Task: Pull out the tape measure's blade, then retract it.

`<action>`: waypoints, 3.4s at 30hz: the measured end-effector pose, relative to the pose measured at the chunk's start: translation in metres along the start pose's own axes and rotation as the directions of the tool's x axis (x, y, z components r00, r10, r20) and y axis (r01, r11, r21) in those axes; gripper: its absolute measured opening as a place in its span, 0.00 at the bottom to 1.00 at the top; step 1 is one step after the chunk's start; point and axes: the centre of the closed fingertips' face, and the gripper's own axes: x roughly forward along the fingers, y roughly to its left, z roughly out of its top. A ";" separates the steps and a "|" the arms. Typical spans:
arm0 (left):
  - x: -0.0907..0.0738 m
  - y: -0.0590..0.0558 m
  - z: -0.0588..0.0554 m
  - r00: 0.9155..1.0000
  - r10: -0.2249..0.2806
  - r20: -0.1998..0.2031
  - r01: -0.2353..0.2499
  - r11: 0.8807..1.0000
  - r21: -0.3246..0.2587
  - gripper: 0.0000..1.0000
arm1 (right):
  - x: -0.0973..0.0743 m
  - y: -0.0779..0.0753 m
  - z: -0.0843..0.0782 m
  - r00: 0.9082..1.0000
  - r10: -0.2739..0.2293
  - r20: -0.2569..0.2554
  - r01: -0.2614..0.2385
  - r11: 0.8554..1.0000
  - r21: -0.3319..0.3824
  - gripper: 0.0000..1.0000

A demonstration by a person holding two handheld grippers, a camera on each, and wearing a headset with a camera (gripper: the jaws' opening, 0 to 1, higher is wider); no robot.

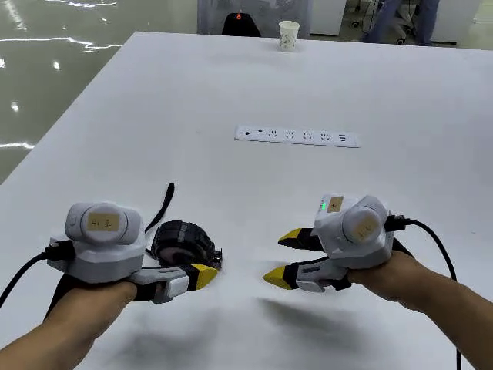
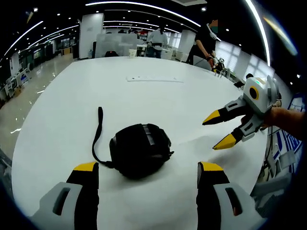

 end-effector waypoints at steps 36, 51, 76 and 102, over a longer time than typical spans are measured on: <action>-0.040 -0.016 -0.009 0.989 -0.123 0.084 0.110 0.982 0.151 0.95 | -0.061 0.032 -0.020 0.981 -0.172 0.089 0.156 0.974 0.163 0.66; -0.060 -0.029 -0.009 0.978 -0.166 0.126 0.133 0.963 0.233 0.99 | -0.076 0.046 -0.028 0.966 -0.225 0.124 0.196 0.958 0.208 0.81; -0.079 -0.039 -0.031 0.968 -0.200 0.154 0.154 0.952 0.265 0.99 | -0.092 0.061 -0.040 0.954 -0.267 0.137 0.227 0.941 0.251 0.99; -0.082 -0.026 -0.030 0.962 -0.202 0.181 0.150 0.953 0.264 0.99 | -0.101 0.064 -0.040 0.949 -0.278 0.152 0.230 0.935 0.270 0.99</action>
